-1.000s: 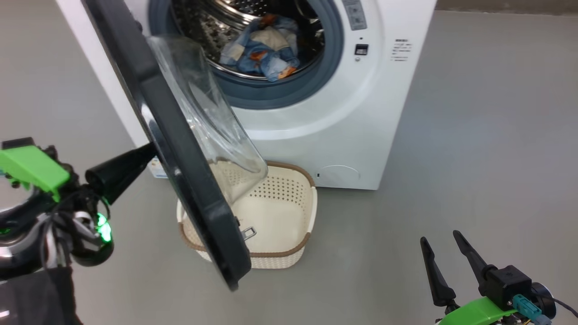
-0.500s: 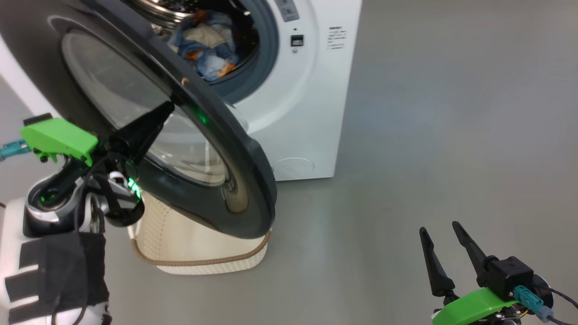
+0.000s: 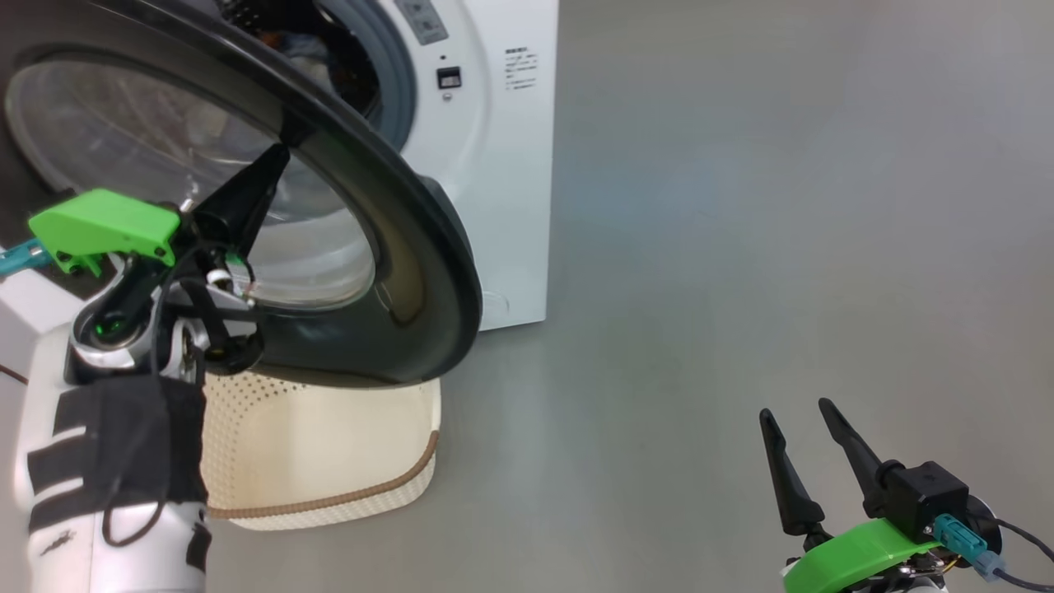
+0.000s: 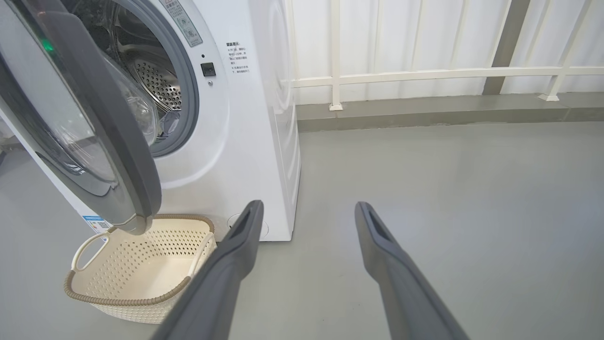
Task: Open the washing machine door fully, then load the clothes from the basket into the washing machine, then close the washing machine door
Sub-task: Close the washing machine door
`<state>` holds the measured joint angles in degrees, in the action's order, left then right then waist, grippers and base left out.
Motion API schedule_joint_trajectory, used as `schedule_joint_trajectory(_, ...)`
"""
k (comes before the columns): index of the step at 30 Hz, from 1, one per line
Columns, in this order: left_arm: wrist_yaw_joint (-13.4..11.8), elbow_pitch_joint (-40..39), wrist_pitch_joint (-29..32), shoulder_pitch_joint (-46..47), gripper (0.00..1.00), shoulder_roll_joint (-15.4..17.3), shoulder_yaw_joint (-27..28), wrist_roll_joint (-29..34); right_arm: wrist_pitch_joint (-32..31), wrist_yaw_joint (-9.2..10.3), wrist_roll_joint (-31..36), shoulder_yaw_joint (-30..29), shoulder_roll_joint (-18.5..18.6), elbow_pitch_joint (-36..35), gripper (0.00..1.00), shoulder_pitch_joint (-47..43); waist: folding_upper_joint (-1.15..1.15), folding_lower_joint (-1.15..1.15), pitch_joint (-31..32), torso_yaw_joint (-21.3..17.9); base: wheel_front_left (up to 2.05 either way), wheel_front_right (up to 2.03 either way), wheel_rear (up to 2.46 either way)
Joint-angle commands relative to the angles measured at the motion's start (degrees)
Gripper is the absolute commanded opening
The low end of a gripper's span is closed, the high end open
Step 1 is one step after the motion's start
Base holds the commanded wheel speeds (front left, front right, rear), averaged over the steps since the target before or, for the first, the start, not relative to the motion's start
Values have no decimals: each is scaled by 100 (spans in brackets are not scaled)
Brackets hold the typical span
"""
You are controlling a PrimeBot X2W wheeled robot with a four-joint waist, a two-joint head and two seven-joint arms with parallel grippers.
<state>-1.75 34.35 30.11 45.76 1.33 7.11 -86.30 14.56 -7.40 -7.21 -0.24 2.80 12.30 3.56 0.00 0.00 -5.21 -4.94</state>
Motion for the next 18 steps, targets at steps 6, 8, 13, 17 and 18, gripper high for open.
schedule_joint_trajectory(6,321,315,-178,459,0,155,91,-28,44,-9,-44,207,8,-90,100,174,0,0,48,-143,0,0,0)
schedule_joint_trajectory(8,409,459,-229,509,0,155,97,-15,44,-9,-47,224,8,-84,100,171,0,0,59,-172,0,0,0)
schedule_joint_trajectory(13,558,758,-299,637,0,155,84,-26,44,-9,-42,212,8,-84,100,163,0,0,73,-178,0,0,0)
schedule_joint_trajectory(17,635,929,-308,712,0,155,22,-42,44,-9,-30,176,8,-90,100,145,0,0,102,-135,0,0,0)
schedule_joint_trajectory(18,648,961,-302,723,0,155,10,-48,44,-9,-26,166,8,-91,100,138,0,0,115,-119,0,0,0)
